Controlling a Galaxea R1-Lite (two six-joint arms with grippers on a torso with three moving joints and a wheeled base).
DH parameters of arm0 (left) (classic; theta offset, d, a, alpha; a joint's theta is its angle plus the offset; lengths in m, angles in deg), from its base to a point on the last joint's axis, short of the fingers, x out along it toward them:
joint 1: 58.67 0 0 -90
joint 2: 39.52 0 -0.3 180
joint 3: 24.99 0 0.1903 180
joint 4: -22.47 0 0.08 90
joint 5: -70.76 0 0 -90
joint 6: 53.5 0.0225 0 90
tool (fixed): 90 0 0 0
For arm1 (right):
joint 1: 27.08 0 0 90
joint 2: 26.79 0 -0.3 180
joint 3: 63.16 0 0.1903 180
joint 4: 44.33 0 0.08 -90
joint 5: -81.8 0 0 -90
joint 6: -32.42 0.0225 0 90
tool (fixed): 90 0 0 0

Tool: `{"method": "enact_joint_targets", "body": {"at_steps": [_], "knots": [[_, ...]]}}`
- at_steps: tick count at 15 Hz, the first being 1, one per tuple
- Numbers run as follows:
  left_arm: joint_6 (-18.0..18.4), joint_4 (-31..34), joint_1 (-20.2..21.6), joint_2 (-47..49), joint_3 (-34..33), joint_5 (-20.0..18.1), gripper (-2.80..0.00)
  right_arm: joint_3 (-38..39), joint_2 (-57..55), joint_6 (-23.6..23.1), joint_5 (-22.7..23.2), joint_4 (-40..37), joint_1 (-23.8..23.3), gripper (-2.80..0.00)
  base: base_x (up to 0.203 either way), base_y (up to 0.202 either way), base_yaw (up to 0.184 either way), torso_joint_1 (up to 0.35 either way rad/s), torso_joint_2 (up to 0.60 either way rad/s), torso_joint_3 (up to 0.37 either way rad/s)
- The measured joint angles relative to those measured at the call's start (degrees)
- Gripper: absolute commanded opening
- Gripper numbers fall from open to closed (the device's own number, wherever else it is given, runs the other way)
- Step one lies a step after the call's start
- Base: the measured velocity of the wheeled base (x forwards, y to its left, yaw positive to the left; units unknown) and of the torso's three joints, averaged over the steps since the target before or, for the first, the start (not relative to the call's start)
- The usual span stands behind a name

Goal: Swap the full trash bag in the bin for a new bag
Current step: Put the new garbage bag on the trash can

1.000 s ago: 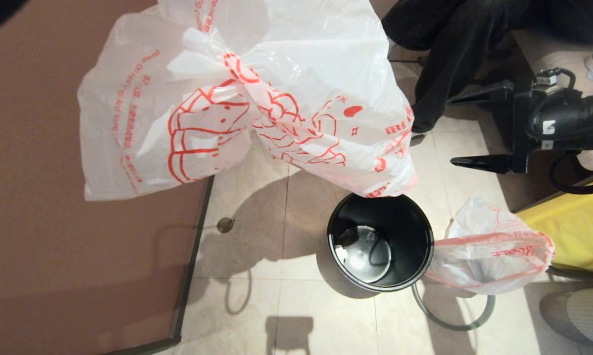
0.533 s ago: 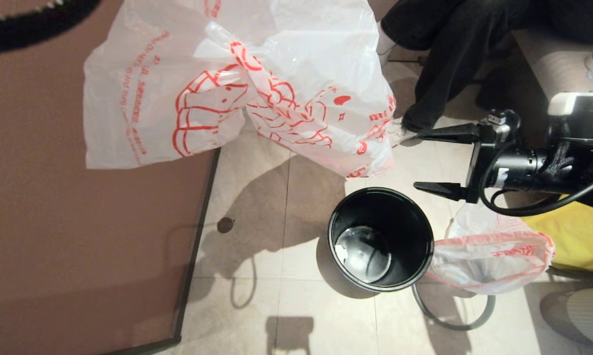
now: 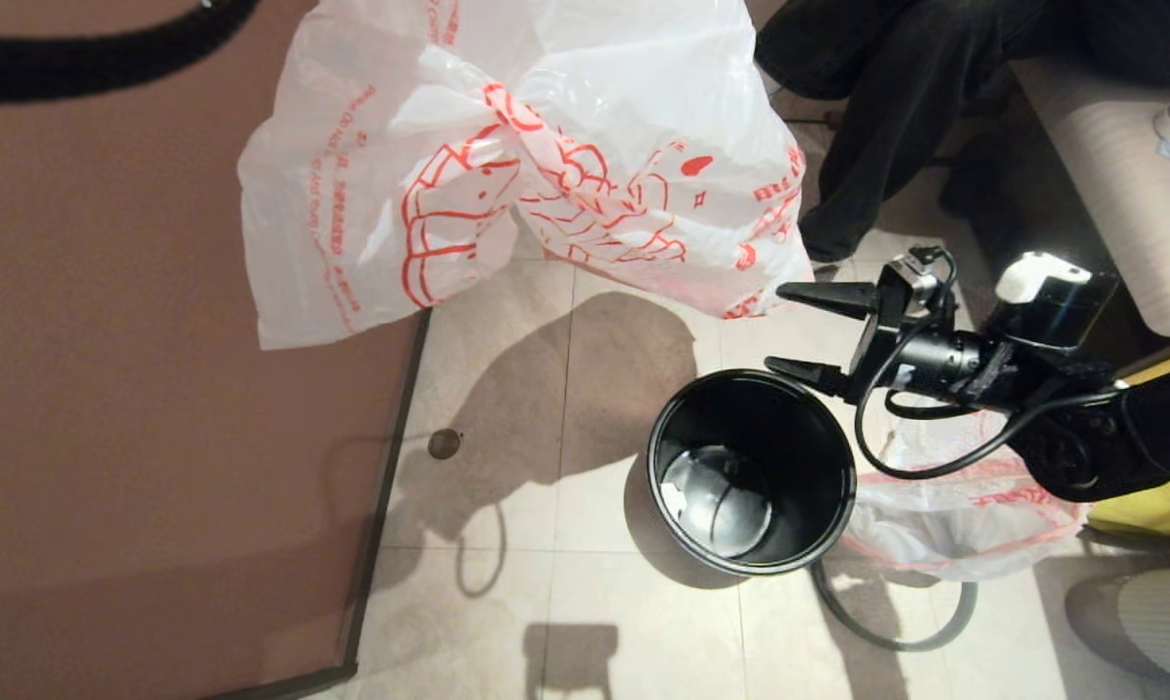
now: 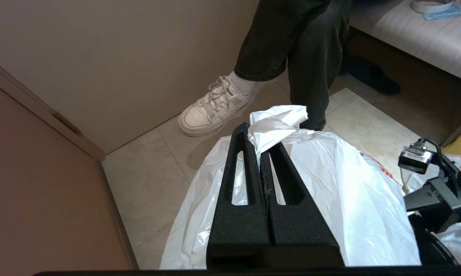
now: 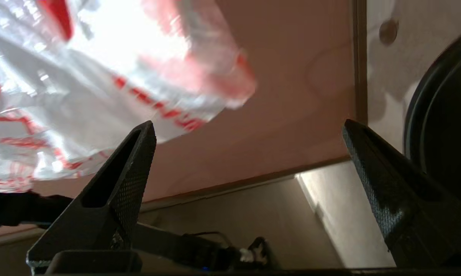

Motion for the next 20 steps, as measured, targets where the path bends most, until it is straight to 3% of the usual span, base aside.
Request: {"method": "enact_joint_targets", "body": {"at_steps": [3, 5, 8, 11, 15, 20], "knots": [[0.0, 0.1, 1.0, -0.4, 0.0, 0.1, -2.8, -3.8, -6.9, 1.0, -3.0, 14.1, 0.1, 0.0, 0.0, 0.0, 0.0, 0.0, 0.0, 0.0], [0.0, 0.2, 2.2, -0.5, 0.0, 0.1, -2.8, -7.6, -8.9, 4.6, -6.2, 17.8, 0.0, 0.0, 0.0, 0.0, 0.0, 0.0, 0.0, 0.0], [0.0, 0.5, 3.9, -0.4, 0.0, 0.0, -2.8, -13.8, -9.4, 6.4, -7.7, 17.1, 0.0, 0.0, 0.0, 0.0, 0.0, 0.0, 0.0, 0.0], [0.0, 0.5, 5.1, -0.1, 0.0, 0.0, -2.8, -17.2, -8.2, 11.5, -8.1, 16.4, 0.6, 0.0, 0.0, 0.0, 0.0, 0.0, 0.0, 0.0], [0.3, 0.6, 5.8, -0.1, 0.0, 0.1, -2.8, -20.6, -7.7, 12.5, -7.7, 14.7, 2.7, 0.0, 0.0, 0.0, 0.0, 0.0, 0.0, 0.0], [0.3, 0.1, 6.7, -0.3, 0.0, 0.1, -2.8, -17.4, -5.3, 18.9, -0.8, 16.9, 2.8, 0.0, 0.0, 0.0, 0.0, 0.0, 0.0, 0.0]]}}
